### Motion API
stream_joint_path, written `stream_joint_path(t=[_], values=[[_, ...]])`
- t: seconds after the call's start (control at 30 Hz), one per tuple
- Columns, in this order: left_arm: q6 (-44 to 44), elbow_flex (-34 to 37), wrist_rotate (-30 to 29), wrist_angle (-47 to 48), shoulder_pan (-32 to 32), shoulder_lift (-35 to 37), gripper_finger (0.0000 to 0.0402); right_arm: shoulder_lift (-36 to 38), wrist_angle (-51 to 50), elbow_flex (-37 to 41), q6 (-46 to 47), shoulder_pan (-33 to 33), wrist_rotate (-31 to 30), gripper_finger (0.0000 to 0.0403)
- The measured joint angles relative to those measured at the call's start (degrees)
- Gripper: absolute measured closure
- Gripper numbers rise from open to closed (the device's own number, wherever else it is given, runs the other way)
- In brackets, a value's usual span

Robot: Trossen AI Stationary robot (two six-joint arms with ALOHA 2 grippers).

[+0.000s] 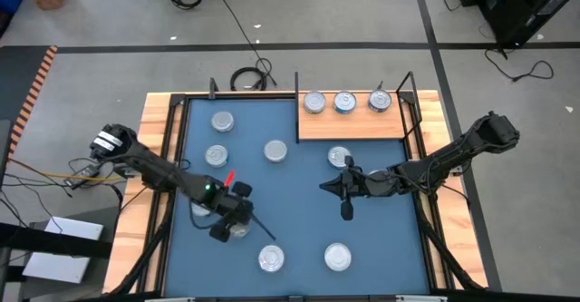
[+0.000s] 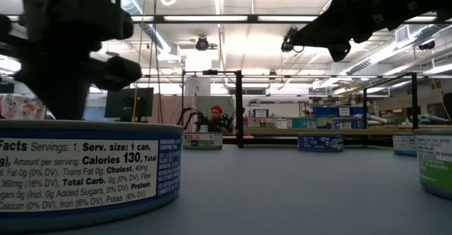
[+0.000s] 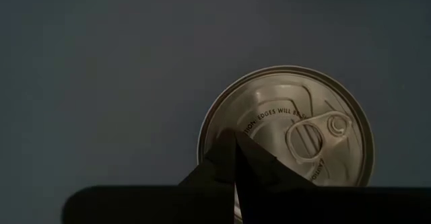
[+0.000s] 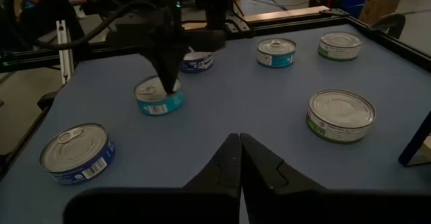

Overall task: Stack canned seafood by type on shelf
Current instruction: Stack the bottom left yellow and blue tuna can onto the other yellow and blue tuna can on the shelf

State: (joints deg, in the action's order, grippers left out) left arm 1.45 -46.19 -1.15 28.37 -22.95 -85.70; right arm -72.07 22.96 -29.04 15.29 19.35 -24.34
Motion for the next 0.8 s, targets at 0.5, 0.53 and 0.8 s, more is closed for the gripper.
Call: stream_joint_path(t=[0.5,0.53,0.8], values=[[12.8,0.0,-0.9,-15.2,8.3,-5.0,0.0401,0.0,-0.7,0.0,0.2,0.0,0.0,0.0392],[13.5,0.0,-0.9,-16.5,9.0,-5.7,0.0401,0.0,-0.7,0.0,0.2,0.0,0.0,0.0392],[17.9,0.1,-0.2,-25.9,13.8,-8.3,0.0401,0.0,-0.7,0.0,0.2,0.0,0.0,0.0386]])
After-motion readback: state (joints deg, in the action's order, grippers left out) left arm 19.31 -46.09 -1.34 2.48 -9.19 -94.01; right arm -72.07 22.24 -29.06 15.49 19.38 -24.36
